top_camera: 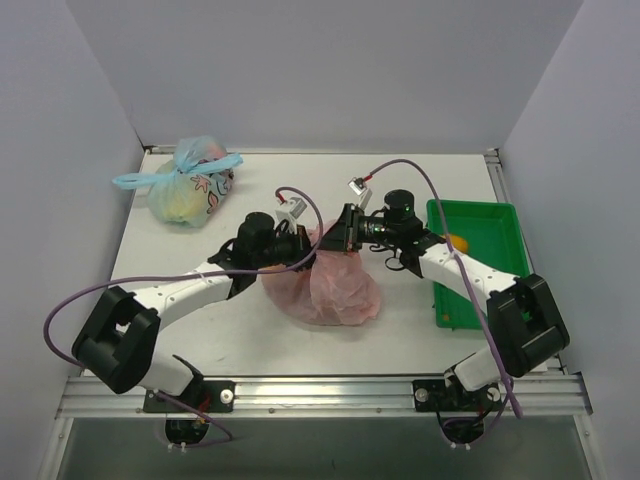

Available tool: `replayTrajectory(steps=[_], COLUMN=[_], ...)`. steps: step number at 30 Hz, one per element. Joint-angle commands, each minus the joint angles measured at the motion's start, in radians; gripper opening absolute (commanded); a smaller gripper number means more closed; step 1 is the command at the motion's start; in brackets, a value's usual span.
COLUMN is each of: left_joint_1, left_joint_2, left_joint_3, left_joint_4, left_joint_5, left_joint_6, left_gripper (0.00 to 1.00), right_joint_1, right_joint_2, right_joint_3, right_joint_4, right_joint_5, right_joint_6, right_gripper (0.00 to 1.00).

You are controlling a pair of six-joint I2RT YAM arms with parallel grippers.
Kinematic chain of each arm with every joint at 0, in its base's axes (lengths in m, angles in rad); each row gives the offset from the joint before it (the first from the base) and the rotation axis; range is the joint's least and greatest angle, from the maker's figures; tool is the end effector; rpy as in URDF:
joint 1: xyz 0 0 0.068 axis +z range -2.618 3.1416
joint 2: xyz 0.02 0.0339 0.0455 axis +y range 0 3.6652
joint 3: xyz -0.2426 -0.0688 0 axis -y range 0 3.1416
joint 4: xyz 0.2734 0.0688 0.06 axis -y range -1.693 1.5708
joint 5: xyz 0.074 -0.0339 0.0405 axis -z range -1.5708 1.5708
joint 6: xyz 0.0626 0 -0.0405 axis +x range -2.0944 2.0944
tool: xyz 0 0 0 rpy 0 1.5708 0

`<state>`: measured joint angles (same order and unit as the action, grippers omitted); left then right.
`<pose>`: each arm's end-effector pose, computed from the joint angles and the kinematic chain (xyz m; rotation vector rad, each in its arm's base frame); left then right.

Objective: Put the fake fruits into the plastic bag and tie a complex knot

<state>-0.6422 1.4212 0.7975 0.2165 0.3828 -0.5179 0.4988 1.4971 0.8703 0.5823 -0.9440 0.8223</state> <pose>0.2759 -0.2356 0.1901 0.3995 2.0895 -1.1027 0.3001 0.2212 0.2387 -0.5524 1.8348 1.7045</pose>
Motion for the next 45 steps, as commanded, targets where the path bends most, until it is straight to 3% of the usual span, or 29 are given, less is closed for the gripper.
replayTrajectory(steps=[1,2,5,6,8,9,10,12,15,17,21,23,29,32,37,38,45], left_joint_1=[0.051,0.056,0.067,0.072,0.091,0.102,0.108,0.121,0.131,0.133,0.131,0.131,0.121,0.113,0.101,0.101,0.110], left_joint_2=[0.044,0.051,0.070,0.080,0.123,0.140,0.154,0.153,0.174,0.182,0.189,0.191,0.183,0.183,0.193,0.193,0.147], left_joint_3=[-0.023,-0.044,-0.066,-0.082,-0.103,-0.115,-0.141,-0.149,-0.158,-0.161,-0.153,-0.152,-0.161,-0.173,-0.178,-0.176,-0.123], left_joint_4=[0.285,0.335,0.418,0.452,0.574,0.633,0.682,0.698,0.756,0.774,0.774,0.773,0.724,0.716,0.754,0.774,0.883], left_joint_5=[0.163,0.194,0.241,0.260,0.304,0.353,0.366,0.378,0.398,0.396,0.401,0.416,0.427,0.426,0.448,0.459,0.548], left_joint_6=[-0.227,-0.272,-0.351,-0.384,-0.457,-0.532,-0.559,-0.547,-0.583,-0.588,-0.587,-0.582,-0.567,-0.564,-0.574,-0.590,-0.679], left_gripper=[0.00,0.00,0.00,0.00,0.00,0.00,0.00,0.00,0.00,0.00,0.00,0.00,0.00,0.00,0.00,0.00,0.00], right_joint_1=[0.072,0.076,0.086,0.086,0.067,0.055,0.040,-0.023,-0.121,-0.163,-0.198,-0.186,-0.131,-0.076,0.007,0.021,0.057], right_joint_2=[-0.032,-0.038,-0.084,-0.096,-0.127,-0.158,-0.172,-0.204,-0.242,-0.264,-0.243,-0.203,-0.132,-0.121,-0.084,-0.052,0.103], right_joint_3=[0.050,0.049,0.039,0.041,0.091,0.120,0.175,0.237,0.300,0.274,0.167,0.150,0.038,0.004,-0.040,-0.034,0.108], right_joint_4=[0.070,0.013,-0.124,-0.171,-0.378,-0.453,-0.523,-0.682,-0.739,-0.751,-0.757,-0.750,-0.532,-0.461,-0.244,-0.155,-0.029], right_joint_5=[-0.107,-0.107,-0.110,-0.114,-0.115,-0.116,-0.116,-0.118,-0.116,-0.084,-0.030,-0.045,-0.087,-0.099,-0.081,-0.076,-0.068], right_joint_6=[-0.047,-0.072,-0.199,-0.237,-0.400,-0.454,-0.547,-0.565,-0.525,-0.512,-0.606,-0.627,-0.549,-0.499,-0.352,-0.300,-0.221], right_gripper=[0.00,0.00,0.19,0.39,0.58,0.79,0.89,0.96,0.94,0.87,0.46,0.43,0.55,0.71,0.79,0.80,0.87])
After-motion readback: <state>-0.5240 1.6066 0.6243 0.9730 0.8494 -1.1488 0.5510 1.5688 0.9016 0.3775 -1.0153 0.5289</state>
